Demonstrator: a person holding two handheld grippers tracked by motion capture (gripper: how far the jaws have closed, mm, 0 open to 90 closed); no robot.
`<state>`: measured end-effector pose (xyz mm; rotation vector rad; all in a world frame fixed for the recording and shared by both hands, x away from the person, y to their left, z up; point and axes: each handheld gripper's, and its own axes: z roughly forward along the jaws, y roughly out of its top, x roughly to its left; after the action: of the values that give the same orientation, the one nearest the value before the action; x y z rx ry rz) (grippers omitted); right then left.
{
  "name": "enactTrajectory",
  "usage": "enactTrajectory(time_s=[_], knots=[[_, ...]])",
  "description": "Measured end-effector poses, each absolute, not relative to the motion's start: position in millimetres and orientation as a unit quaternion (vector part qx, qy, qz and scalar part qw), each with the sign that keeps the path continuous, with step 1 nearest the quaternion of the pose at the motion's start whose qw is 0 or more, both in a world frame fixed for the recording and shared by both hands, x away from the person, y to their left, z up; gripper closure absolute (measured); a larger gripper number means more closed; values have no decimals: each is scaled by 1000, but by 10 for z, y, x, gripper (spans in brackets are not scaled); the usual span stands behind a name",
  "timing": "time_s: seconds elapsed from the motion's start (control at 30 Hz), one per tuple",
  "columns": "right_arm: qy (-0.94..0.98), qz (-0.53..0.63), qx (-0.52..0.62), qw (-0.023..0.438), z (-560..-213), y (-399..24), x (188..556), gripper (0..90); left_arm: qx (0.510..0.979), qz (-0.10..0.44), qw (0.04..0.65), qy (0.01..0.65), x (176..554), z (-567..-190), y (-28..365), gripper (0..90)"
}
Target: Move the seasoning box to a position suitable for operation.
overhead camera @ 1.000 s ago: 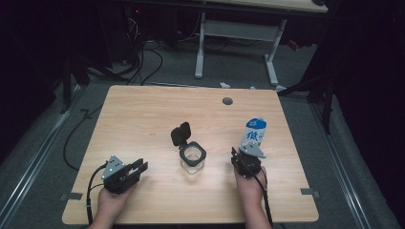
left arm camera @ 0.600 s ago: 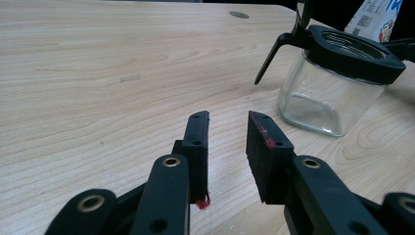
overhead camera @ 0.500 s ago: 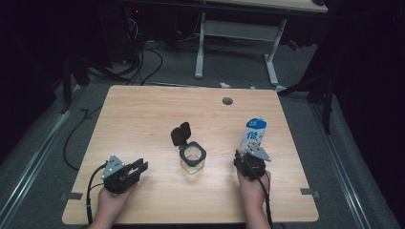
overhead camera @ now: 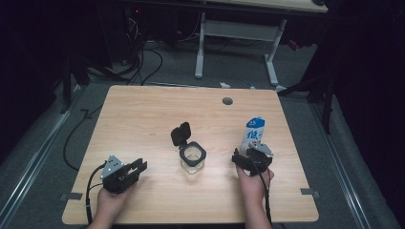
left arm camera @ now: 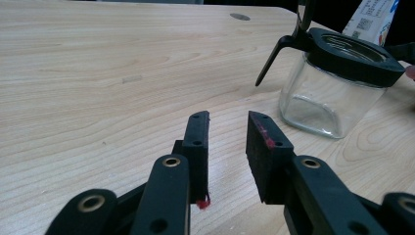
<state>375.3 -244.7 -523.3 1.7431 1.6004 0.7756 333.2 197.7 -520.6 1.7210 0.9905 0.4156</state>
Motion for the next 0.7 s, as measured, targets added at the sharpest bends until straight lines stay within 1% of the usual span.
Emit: enactTrajectory(time_s=[0.1, 0.23, 0.3, 0.4, 0.7], knots=[[612, 280, 666, 323, -5255, -2466, 3779, 91, 720, 174, 527, 416, 3334, -5209, 1980, 709], [617, 291, 659, 318, -5249, -2504, 3777, 175, 721, 175, 526, 415, 3335, -5211, 1980, 709], [623, 288, 652, 322, -5243, -2503, 3770, 202, 721, 175, 526, 415, 3335, -5212, 1978, 709], [625, 292, 652, 314, -5232, -2544, 3750, 236, 721, 176, 526, 415, 3335, -5213, 1975, 709], [635, 310, 642, 297, -5232, -2656, 3663, 255, 722, 175, 525, 415, 3334, -5215, 1966, 709]])
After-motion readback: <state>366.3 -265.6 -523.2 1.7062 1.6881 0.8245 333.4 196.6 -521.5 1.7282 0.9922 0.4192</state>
